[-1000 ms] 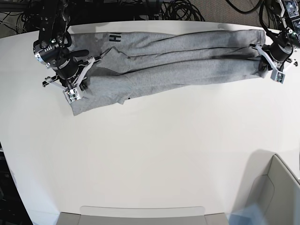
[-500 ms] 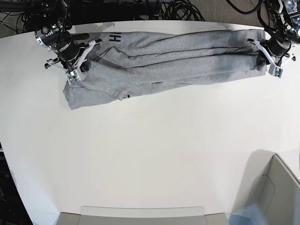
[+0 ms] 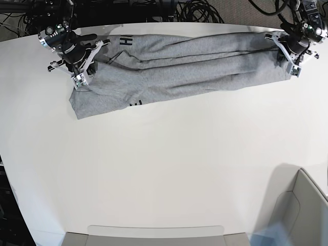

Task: Fold the T-shirt properly
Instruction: 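Lay the folded hem onto the shoulder edge with both grippers, then drag the left gripper's end of the folded strip toward the right gripper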

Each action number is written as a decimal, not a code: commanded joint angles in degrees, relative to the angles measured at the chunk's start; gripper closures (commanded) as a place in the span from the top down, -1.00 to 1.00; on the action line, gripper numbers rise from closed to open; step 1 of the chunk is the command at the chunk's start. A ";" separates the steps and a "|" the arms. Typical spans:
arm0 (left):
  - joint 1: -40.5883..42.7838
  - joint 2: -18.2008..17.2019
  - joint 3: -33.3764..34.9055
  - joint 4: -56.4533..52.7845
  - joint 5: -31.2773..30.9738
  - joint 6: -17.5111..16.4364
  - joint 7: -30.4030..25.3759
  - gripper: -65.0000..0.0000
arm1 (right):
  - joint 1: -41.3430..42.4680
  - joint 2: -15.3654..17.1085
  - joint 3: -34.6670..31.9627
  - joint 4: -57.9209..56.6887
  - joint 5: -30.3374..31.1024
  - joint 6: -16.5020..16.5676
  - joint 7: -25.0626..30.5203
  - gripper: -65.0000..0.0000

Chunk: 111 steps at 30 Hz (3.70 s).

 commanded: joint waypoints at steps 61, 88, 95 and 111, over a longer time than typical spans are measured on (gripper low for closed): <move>-10.80 4.85 9.37 -16.03 2.57 0.18 16.96 -0.86 | 3.01 2.19 0.00 -4.90 0.23 0.41 1.18 -1.00; -32.34 -2.62 1.11 -33.17 2.92 0.18 14.24 -1.00 | 4.24 2.02 0.61 -4.90 0.23 0.32 1.18 -1.00; -32.51 -7.19 1.11 -33.35 2.92 0.18 12.66 -1.00 | 4.76 1.93 0.26 -4.81 0.32 0.32 1.18 -1.00; -32.07 -8.24 -3.73 -17.26 2.66 0.18 22.94 -1.00 | 5.91 -0.45 0.17 -4.73 0.32 0.32 1.18 -0.78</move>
